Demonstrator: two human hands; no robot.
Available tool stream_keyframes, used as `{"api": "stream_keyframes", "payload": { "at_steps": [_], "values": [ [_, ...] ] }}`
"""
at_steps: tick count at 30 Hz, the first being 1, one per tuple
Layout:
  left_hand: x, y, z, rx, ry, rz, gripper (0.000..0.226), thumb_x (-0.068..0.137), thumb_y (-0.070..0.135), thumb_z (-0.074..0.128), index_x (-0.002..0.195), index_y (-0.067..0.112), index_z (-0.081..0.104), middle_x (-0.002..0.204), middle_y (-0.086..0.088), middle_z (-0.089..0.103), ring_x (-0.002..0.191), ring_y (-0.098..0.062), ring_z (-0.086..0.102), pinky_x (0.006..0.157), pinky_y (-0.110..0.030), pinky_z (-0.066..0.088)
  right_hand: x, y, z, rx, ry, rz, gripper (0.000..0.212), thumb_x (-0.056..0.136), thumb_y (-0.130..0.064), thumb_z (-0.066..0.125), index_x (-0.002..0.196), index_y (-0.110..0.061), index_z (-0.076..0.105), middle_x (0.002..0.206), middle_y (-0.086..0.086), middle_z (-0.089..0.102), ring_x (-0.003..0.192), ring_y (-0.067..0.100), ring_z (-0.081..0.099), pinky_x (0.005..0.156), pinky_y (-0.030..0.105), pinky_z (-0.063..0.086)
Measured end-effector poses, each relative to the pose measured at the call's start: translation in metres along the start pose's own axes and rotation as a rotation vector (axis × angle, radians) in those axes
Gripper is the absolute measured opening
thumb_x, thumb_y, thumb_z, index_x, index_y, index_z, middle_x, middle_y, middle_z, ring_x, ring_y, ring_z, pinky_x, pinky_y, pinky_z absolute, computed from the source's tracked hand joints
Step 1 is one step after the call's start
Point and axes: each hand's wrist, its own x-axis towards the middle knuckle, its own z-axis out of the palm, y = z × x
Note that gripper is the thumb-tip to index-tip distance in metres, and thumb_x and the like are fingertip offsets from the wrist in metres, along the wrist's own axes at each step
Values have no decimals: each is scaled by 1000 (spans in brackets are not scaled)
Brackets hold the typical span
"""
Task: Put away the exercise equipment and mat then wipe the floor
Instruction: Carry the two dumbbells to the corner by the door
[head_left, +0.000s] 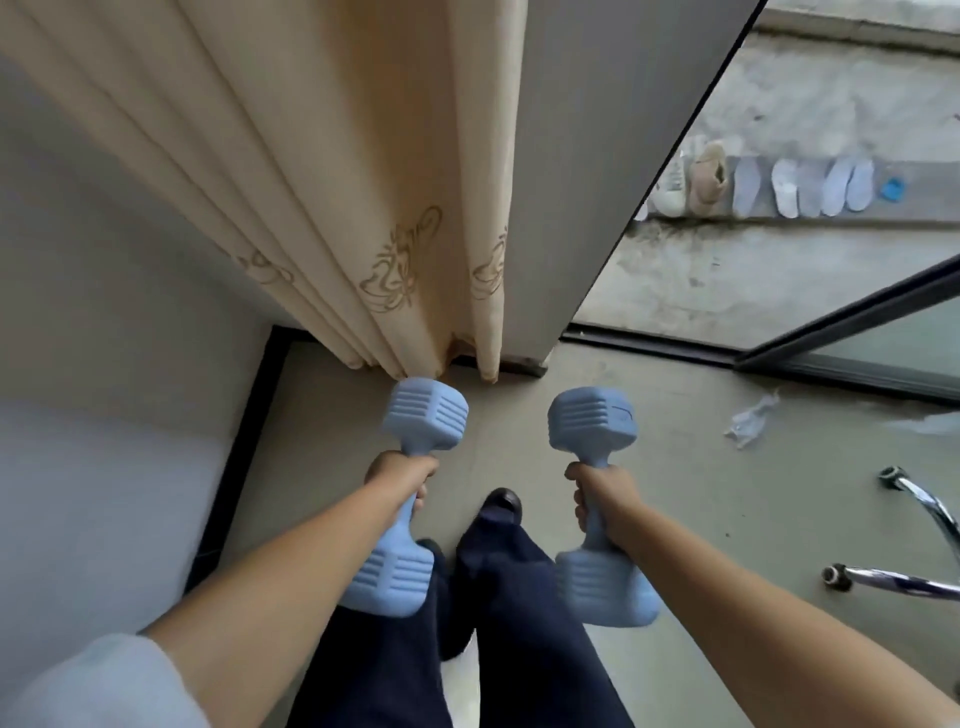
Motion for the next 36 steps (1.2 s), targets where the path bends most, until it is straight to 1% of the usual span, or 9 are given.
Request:
{"api": "stream_keyframes", "payload": {
  "at_steps": [5, 9, 11, 14, 20, 23, 26, 31, 36],
  "values": [
    [140, 18, 57, -80, -36, -77, 17, 81, 12, 54, 66, 9, 48, 48, -4, 41, 42, -19, 36, 45, -21, 33, 142, 7, 31, -2, -12, 23, 22, 83, -4, 52, 69, -11, 37, 51, 6, 35, 41, 16, 28, 42, 22, 26],
    [266, 4, 118, -73, -36, -76, 12, 79, 13, 55, 69, 9, 49, 46, -3, 45, 43, -20, 40, 51, -24, 37, 273, 42, 70, -4, 23, 30, 18, 82, -3, 52, 71, -9, 40, 53, 8, 39, 43, 17, 32, 43, 23, 29],
    [329, -8, 150, -88, -56, -70, 12, 80, 14, 56, 70, 9, 51, 50, -4, 47, 43, -19, 42, 50, -24, 38, 341, 65, 87, 52, 33, 47, 18, 82, -2, 52, 71, -9, 40, 55, 8, 38, 44, 17, 31, 43, 21, 28],
    [400, -17, 183, -86, -96, -66, 14, 81, 13, 56, 69, 9, 49, 54, -5, 46, 44, -19, 41, 49, -23, 37, 411, 83, 106, 80, 42, 65, 18, 84, -2, 53, 71, -9, 42, 56, 9, 40, 44, 17, 33, 44, 21, 28],
    [526, -25, 239, -60, -169, 21, 25, 86, 14, 56, 64, 8, 46, 52, -7, 44, 41, -19, 40, 46, -22, 36, 544, 95, 140, 119, 65, -24, 17, 83, -5, 54, 70, -9, 43, 55, 9, 42, 43, 18, 36, 45, 22, 30],
    [560, -16, 256, -66, -200, 69, 29, 90, 13, 55, 63, 6, 46, 53, -9, 42, 43, -19, 39, 46, -23, 34, 583, 84, 151, 106, 67, -82, 18, 84, -6, 55, 69, -9, 44, 53, 9, 43, 40, 17, 37, 44, 21, 31],
    [579, -2, 266, -71, -204, 84, 27, 92, 13, 55, 67, 6, 47, 55, -9, 43, 44, -19, 40, 46, -23, 35, 605, 73, 150, 81, 77, -124, 18, 84, -5, 56, 71, -9, 44, 52, 9, 43, 39, 17, 37, 43, 20, 31],
    [581, 5, 279, -89, -218, 64, 23, 90, 10, 55, 69, 6, 47, 56, -9, 46, 44, -19, 43, 48, -24, 37, 620, 74, 146, 47, 93, -123, 21, 85, -4, 55, 68, -8, 43, 52, 9, 42, 40, 17, 38, 42, 21, 32],
    [579, 8, 285, -86, -190, 79, 26, 91, 11, 55, 66, 7, 48, 56, -9, 46, 46, -19, 43, 49, -24, 38, 625, 74, 144, 45, 84, -107, 21, 86, -5, 55, 68, -7, 44, 53, 10, 43, 41, 18, 39, 43, 23, 34]
  ]
}}
